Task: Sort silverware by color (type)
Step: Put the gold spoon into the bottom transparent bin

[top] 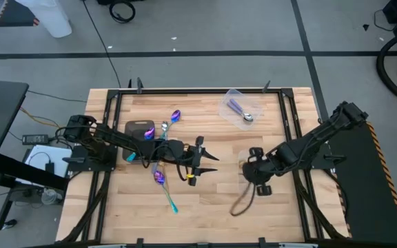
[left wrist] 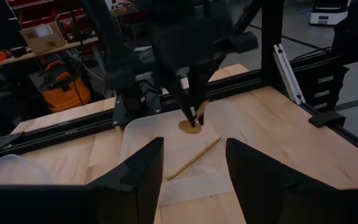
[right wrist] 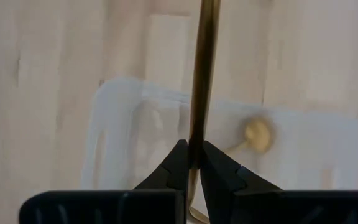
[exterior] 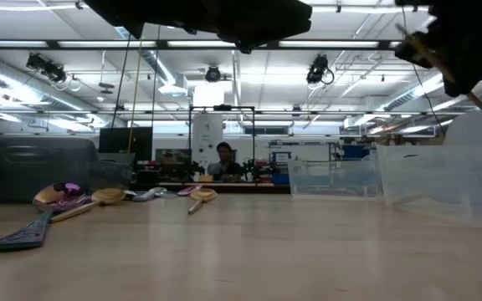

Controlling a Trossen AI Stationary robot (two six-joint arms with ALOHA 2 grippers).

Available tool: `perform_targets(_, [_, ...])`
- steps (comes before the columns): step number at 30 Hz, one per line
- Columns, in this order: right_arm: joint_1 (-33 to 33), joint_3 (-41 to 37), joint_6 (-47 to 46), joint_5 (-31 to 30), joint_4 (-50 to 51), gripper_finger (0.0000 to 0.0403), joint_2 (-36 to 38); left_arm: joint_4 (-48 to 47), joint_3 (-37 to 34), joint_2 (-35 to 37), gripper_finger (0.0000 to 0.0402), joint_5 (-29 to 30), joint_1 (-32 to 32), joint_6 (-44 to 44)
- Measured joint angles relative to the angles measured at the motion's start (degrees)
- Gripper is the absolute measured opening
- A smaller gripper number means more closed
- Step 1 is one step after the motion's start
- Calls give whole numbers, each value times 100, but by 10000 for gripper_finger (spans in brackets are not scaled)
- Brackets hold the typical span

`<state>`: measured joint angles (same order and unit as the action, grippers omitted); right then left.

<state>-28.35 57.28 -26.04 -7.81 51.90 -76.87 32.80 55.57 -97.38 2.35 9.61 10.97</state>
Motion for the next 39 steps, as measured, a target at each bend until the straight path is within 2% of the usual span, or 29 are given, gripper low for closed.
perform_targets(6, [110, -318, -2378, 43, 3, 34, 9, -5, 0, 0, 181, 0, 0, -141])
perform_targets(15, [414, -980, -3930, 107, -197, 34, 9, -307, 0, 0, 181, 0, 0, -449])
perform_targets(21, [617, -1408, -4077, 520, -737, 36, 9, -1049, -2, 0, 181, 107, 0, -534])
perform_targets(26, [734, -1504, -4128, 521, -716, 62, 9, -1801, -4, 0, 181, 111, 0, -746])
perform_targets(33, [920, -1465, -3757, 605, -687, 114, 74, -2980, -7, 0, 181, 244, -51, -874])
perform_targets(39, [1154, -991, -3127, 777, -394, 129, 230, -3817, -7, -2, 181, 388, -262, -1653])
